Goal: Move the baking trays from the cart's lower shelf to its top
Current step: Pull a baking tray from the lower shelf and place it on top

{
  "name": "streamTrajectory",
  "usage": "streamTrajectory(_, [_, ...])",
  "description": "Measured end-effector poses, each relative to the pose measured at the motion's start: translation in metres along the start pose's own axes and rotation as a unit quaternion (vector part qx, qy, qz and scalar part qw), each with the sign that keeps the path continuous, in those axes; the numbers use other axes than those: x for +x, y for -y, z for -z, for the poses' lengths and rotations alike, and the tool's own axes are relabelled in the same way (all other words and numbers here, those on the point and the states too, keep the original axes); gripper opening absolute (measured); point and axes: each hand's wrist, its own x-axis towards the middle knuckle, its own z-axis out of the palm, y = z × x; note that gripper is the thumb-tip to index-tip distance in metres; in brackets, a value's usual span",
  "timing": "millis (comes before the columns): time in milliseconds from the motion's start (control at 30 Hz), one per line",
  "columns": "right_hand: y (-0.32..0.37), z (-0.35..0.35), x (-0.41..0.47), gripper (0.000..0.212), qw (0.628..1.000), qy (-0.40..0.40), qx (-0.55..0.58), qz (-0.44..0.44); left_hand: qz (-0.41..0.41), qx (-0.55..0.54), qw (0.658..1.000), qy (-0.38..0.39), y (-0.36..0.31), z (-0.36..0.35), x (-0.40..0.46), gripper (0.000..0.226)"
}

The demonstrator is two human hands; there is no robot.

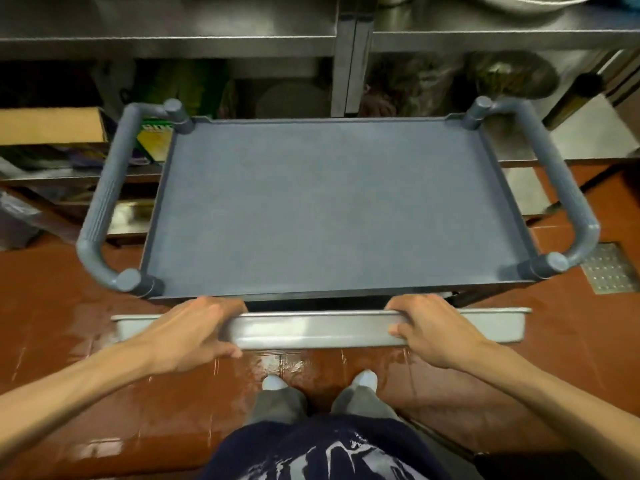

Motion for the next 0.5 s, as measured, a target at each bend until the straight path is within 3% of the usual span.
streamTrajectory(200, [0.014, 0.059, -0.005, 0.012, 0.999, 0.025, 0.000, 0.020, -0.026, 0.022, 0.999, -0.017, -0.001, 0.064, -0.008, 0.038])
streamTrajectory(333, [0.031, 0.109, -0.004, 0.034, 0.998, 0.006, -0.031, 0.057, -0.051, 0.036, 0.997, -0.043, 0.004, 0.104, -0.012, 0.050])
streamTrajectory(500, [0.053, 0.172, -0.008, 0.055, 0.994, -0.001, -0.075, 0.077, -0.087, 0.044, 0.985, -0.141, 0.001, 0.152, -0.023, 0.057])
